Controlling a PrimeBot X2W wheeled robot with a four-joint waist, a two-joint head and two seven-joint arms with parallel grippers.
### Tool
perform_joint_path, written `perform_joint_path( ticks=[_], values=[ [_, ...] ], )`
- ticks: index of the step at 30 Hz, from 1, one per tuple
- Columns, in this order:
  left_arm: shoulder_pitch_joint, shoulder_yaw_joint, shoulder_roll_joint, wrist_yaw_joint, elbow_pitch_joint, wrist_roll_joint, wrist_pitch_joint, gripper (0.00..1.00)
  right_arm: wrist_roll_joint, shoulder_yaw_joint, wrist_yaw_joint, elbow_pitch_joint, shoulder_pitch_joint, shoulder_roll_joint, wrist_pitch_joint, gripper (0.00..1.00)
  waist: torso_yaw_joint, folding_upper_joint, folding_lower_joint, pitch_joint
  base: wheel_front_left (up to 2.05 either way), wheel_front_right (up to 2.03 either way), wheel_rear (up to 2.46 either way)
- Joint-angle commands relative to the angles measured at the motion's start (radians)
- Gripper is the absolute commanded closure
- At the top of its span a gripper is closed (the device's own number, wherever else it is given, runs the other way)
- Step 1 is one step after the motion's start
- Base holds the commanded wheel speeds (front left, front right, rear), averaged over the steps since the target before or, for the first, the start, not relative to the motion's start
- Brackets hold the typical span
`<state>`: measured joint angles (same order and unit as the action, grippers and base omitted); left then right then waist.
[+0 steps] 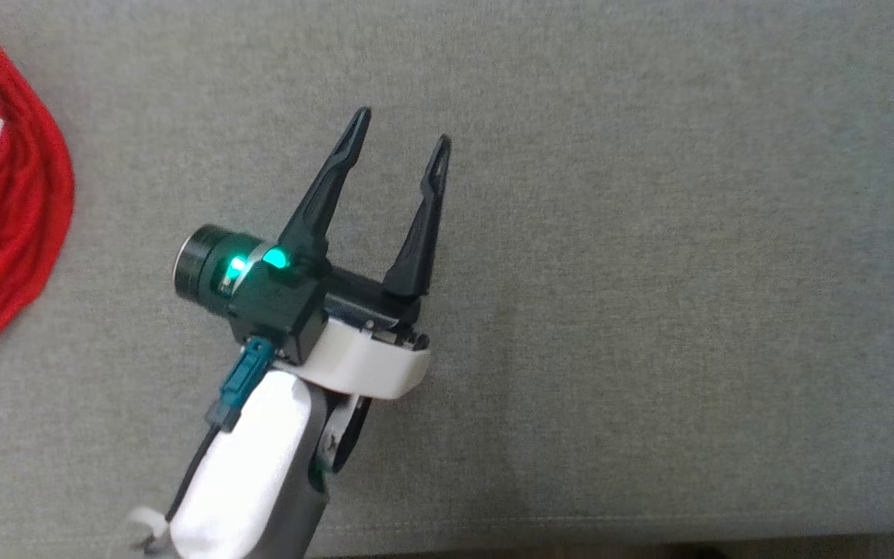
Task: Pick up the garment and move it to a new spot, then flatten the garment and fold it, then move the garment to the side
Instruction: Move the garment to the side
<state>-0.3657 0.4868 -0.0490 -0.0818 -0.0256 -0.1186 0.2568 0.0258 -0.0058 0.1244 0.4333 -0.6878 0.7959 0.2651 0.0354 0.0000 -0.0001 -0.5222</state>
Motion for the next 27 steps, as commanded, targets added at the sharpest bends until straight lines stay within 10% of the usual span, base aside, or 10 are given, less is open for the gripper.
perform_joint_path(
  ticks=[1, 16, 27],
  values=[
    [0.032, -0.036, -0.001, -0.009, -0.021, -0.008, 0.005, 0.00, 0.001, -0.011, 0.006, -0.056, 0.056, -0.035, -0.015, 0.00, -0.005, 0.0000, 0.0001, 0.070, 0.00, 0.00, 0.00],
    [0.233, -0.182, -0.001, -0.071, 0.081, -0.045, 0.005, 0.00, -0.270, 0.134, 0.006, -0.096, 0.365, -0.543, -0.474, 0.00, 0.010, 0.0000, 0.0001, 0.367, 0.00, 0.00, 0.00],
    [0.407, -0.257, -0.001, -0.050, 0.022, -0.021, 0.005, 0.00, -0.263, 0.083, 0.006, -0.343, 0.659, -0.693, -0.527, 0.00, 0.039, 0.0000, 0.0001, 0.495, 0.00, 0.00, 0.00]
  ],
)
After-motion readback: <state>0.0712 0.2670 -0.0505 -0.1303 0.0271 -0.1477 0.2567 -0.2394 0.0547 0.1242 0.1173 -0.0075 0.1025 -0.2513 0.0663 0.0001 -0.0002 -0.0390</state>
